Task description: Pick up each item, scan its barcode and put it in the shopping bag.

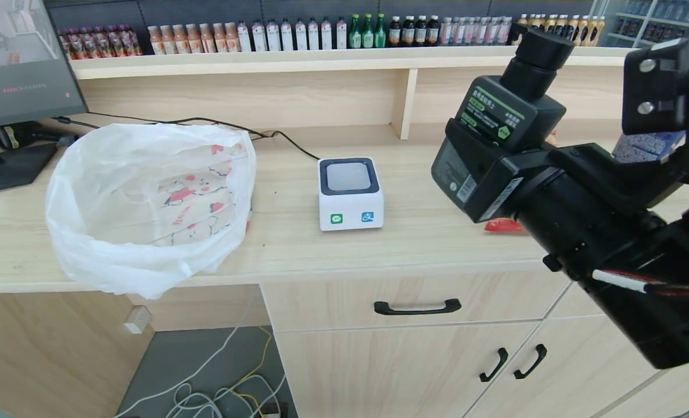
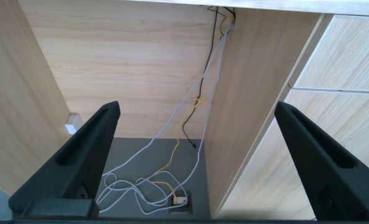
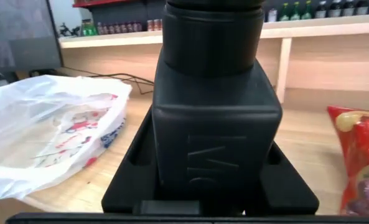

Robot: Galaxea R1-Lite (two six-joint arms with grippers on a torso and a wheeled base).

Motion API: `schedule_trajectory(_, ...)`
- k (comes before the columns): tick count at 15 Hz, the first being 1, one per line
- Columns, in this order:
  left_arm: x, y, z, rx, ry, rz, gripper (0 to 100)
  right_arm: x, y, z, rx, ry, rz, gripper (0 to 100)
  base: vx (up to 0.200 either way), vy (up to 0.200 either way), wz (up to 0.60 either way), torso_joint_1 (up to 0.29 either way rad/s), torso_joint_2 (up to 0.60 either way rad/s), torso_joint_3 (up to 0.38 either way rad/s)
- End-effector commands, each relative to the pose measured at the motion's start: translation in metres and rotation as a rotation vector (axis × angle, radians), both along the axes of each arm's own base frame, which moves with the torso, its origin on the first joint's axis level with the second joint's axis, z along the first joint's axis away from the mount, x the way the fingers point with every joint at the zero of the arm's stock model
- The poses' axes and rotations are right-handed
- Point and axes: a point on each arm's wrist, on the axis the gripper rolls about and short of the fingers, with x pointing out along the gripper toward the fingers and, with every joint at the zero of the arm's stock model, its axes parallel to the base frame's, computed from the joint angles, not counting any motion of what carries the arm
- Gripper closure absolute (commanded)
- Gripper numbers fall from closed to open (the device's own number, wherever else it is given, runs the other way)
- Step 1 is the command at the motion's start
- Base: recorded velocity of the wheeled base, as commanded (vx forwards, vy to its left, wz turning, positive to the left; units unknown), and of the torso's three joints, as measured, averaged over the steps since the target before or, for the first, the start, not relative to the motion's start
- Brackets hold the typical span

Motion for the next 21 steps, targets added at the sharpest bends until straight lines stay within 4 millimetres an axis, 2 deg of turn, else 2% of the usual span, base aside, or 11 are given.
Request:
schedule_trajectory(1, 0.0, 0.0, 0.0, -0.002, -0.001, 0.002, 0, 0.0, -0.002, 0.006, -0.024, -0.031, -0.03, 100, 0.0, 0.0, 0.0, 0.0, 0.0, 0.0)
schedule_trajectory(6, 0.0, 0.0, 0.0, -0.005, -0.001, 0.003, 0, 0.004, -0.001, 0.007, -0.087, -0.091, -0.083, 100, 0.0, 0.0, 0.0, 0.0, 0.0, 0.0)
schedule_trajectory(9, 0.0, 0.0, 0.0, -0.003, -0.001, 0.0, 0, 0.004, -0.007, 0.008, -0.085, -0.095, -0.102, 100, 0.0, 0.2, 0.0, -0.001, 0.01, 0.004)
schedule_trajectory(19, 0.0, 0.0, 0.0, -0.005, -0.001, 0.0, 0, 0.013, -0.005, 0.001, -0.059, -0.05, -0.142, 100, 0.0, 0.2, 0.0, 0.001, 0.0, 0.002)
schedule_trajectory(21, 0.0, 0.0, 0.0, 0.0, -0.001, 0.0, 0, 0.012, -0.005, 0.0, -0.094, -0.059, -0.156, 100, 0.0, 0.0, 0.0, 0.0, 0.0, 0.0)
